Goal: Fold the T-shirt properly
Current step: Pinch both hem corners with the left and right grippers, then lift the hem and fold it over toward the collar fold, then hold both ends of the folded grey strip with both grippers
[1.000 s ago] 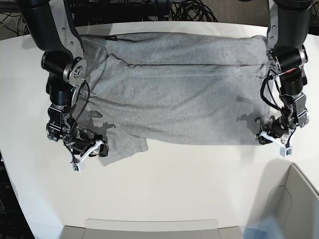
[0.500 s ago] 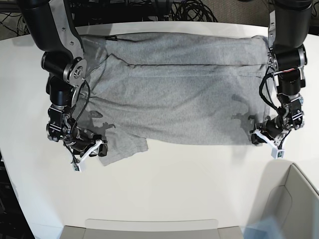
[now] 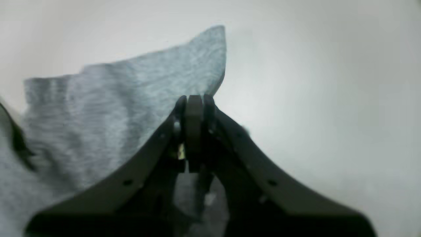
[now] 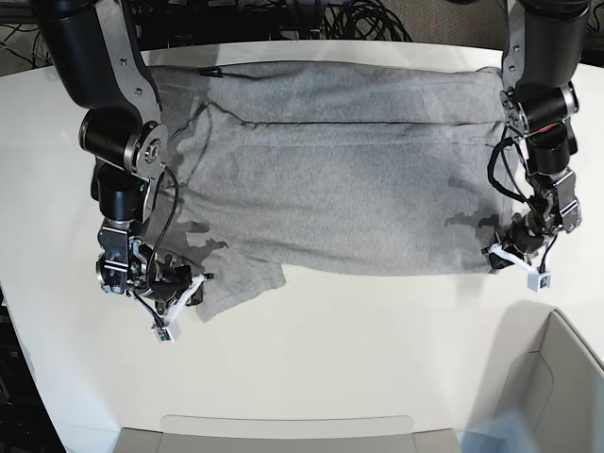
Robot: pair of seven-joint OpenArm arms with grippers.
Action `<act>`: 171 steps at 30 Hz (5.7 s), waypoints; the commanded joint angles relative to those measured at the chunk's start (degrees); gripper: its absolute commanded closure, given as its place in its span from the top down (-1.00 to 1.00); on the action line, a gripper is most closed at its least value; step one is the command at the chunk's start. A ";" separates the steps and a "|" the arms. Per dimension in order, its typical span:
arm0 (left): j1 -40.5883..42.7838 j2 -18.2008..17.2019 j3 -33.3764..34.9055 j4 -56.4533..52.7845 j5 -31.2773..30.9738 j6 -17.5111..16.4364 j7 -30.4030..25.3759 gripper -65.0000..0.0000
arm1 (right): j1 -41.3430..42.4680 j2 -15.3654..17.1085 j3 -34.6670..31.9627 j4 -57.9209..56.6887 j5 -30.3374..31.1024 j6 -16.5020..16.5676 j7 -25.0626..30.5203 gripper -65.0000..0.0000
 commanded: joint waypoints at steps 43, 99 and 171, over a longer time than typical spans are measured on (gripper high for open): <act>19.44 -0.78 -8.50 40.51 -0.49 -4.41 20.82 -1.00 | -18.14 -5.85 -3.74 51.89 1.43 10.46 -24.75 -1.00; 50.65 4.59 -12.90 66.62 -0.22 -4.41 21.26 -1.00 | -57.61 -9.28 -2.69 89.34 1.52 10.50 -35.82 -1.00; 37.90 3.88 -17.38 44.65 -0.22 -4.41 41.65 -1.00 | -56.38 -9.63 -3.74 86.61 1.08 10.50 -35.91 0.04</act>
